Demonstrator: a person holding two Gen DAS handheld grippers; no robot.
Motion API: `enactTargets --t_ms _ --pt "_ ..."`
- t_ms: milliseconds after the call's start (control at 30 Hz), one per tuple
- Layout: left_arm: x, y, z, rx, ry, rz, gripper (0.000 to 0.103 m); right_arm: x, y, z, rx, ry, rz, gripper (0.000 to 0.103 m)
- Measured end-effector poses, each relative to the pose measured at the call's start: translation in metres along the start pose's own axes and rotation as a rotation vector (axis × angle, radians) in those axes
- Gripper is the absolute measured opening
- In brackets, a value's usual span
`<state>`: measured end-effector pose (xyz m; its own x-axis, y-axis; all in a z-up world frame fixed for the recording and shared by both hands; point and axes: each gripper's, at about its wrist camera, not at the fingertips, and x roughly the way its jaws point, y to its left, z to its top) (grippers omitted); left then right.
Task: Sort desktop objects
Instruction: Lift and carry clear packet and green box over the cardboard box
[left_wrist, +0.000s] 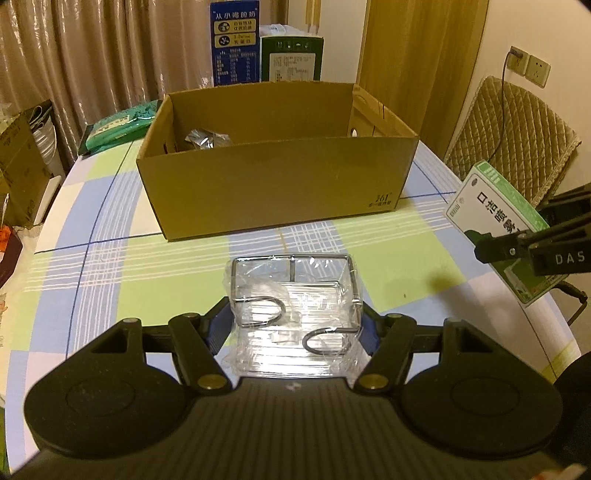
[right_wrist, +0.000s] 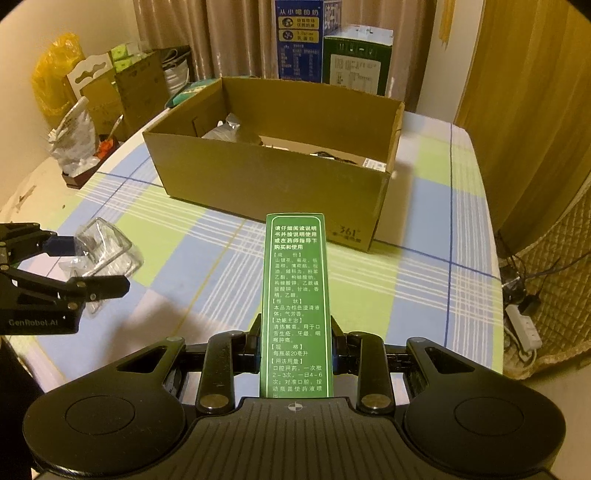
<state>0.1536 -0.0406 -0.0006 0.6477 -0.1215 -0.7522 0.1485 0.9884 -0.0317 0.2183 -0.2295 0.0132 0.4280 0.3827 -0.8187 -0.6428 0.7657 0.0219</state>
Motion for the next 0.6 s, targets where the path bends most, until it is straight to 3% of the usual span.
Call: enactTargets --t_ms 600 --pt "-0.014 0.009 0.037 0.061 -0.043 0.018 0.063 -0.020 0.002 0.031 -0.031 -0.054 -0.021 0.028"
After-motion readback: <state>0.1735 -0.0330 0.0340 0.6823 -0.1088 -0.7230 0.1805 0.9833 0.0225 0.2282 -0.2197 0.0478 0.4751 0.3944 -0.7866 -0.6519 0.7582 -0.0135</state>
